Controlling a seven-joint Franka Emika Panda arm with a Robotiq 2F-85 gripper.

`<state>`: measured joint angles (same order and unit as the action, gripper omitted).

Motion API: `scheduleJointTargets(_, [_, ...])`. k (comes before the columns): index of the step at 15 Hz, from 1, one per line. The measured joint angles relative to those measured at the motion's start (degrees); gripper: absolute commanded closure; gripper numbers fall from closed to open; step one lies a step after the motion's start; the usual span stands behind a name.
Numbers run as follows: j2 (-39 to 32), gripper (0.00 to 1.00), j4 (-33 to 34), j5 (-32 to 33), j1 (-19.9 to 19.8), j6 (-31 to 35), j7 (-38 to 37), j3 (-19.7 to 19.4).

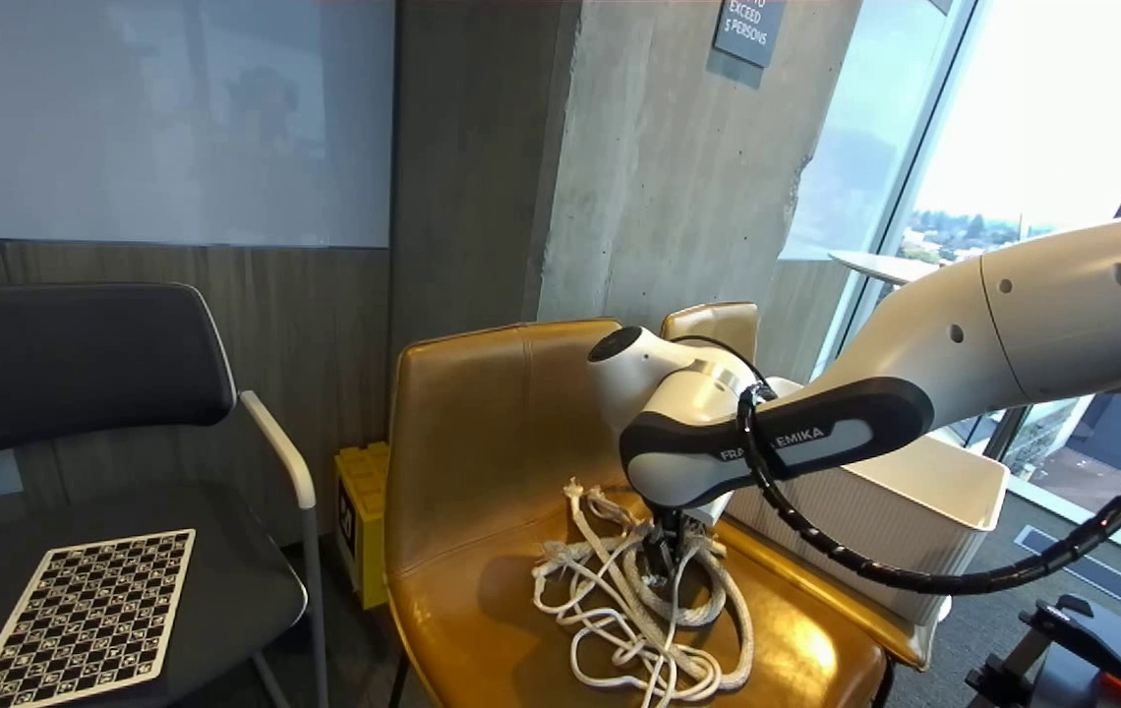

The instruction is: Put the string into the basket

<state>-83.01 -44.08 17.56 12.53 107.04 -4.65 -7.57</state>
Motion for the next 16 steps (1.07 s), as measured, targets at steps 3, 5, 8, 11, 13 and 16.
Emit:
scheduleJointTargets(3, [0.56, 1.00, 0.10, -0.11, 0.27, -0.35, -0.35, 0.15])
scheduleJointTargets(5, [1.16, 0.98, -0.17, -0.33, 1.41, -0.35, -1.51, 0.94])
scheduleJointTargets(8, [4.46, 0.98, -2.76, -0.35, 4.26, -0.34, -4.78, 1.97])
scheduleJointTargets(11, [10.72, 0.98, -7.64, -0.35, 7.16, -0.33, -8.64, 2.22])
scheduleJointTargets(13, [15.64, 0.98, -11.20, -0.35, 8.45, -0.33, -11.00, 2.21])
scheduleJointTargets(16, [23.57, 0.98, -16.66, -0.35, 9.10, -0.36, -14.12, 2.17])
